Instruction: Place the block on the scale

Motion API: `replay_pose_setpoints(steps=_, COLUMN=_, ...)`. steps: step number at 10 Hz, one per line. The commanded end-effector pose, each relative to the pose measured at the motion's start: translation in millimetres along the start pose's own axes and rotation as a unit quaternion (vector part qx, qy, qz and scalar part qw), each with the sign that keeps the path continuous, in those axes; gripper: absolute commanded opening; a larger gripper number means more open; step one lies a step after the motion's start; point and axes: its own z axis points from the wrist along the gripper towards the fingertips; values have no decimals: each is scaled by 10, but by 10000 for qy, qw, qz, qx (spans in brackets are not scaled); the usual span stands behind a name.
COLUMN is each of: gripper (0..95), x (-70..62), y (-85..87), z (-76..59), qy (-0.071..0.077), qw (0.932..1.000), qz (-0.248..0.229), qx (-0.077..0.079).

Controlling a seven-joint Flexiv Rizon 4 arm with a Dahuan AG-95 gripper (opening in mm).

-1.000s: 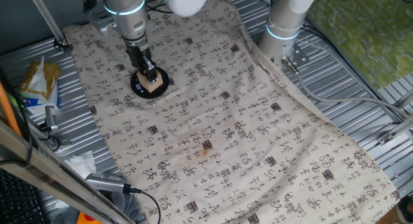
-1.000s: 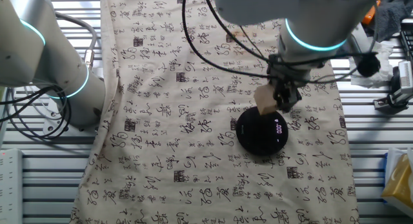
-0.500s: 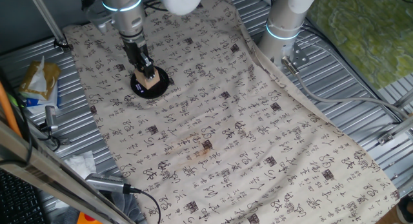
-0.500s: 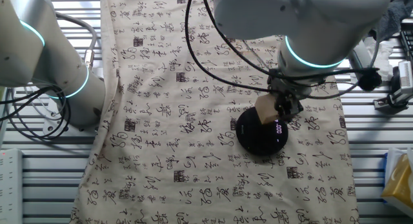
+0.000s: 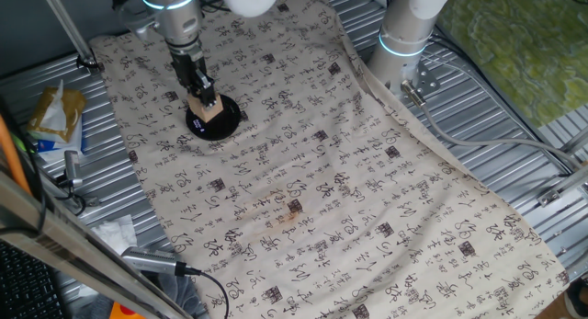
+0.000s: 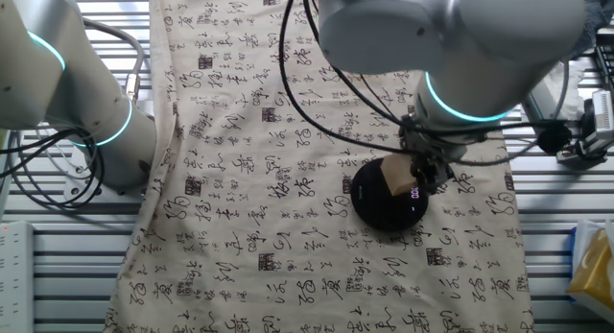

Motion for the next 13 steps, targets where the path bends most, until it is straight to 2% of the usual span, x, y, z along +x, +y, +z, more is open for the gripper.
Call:
replay_pose_setpoints(steps=1, gripper=0, x=0, y=-42, z=53, qy=14, qw=10000, qz=-36, qx=10)
replay_pose_setpoints(steps=4, gripper=0, x=-5, y=-74, z=126, qy=34, qw=10000, qz=-77, qx=23)
replay_pose_setpoints(steps=8, gripper=0, x=-9, y=-87, z=196, qy=159, qw=9998, qz=-135, qx=29)
replay_pose_setpoints(steps=11, gripper=0, x=-10, y=-89, z=204, qy=309, qw=9994, qz=-182, qx=3)
replay_pose_setpoints(steps=13, gripper=0, x=-10, y=-89, z=209, qy=346, qw=9992, qz=-209, qx=6)
